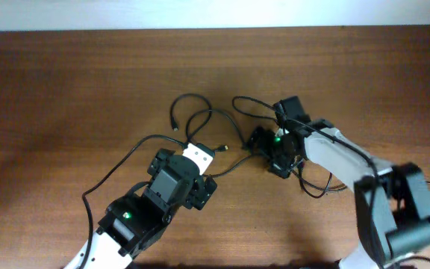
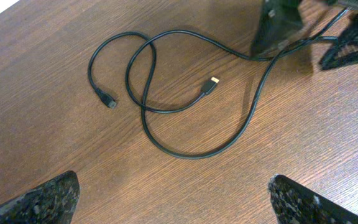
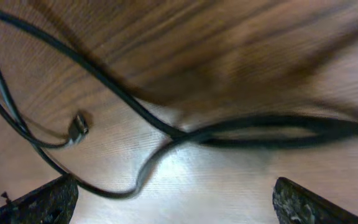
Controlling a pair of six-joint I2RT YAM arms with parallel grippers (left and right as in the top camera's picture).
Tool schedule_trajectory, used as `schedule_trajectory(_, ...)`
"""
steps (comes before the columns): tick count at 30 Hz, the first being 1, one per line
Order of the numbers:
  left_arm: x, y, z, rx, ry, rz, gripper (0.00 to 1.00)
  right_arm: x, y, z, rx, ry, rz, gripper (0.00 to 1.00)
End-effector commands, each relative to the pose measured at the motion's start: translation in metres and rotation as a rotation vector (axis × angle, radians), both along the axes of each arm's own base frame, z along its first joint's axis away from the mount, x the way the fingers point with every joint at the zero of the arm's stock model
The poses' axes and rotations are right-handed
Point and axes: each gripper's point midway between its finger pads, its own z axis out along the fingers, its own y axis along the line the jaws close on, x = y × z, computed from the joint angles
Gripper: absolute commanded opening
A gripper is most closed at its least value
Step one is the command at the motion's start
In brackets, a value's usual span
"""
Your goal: Untangle cables
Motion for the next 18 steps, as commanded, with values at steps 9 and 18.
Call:
schedule_trajectory(9, 0.002, 0.002, 0.004, -0.004, -0.013, 0.013, 0.99, -0.005, 0.013, -0.012, 0.067, 0.065, -0.005, 0.95)
schedule_trajectory(18, 0.002, 0.002, 0.004, -0.004, -0.013, 0.012, 0.99, 0.001, 0.005, -0.024, -0.099, -0.02, 0.012, 0.74)
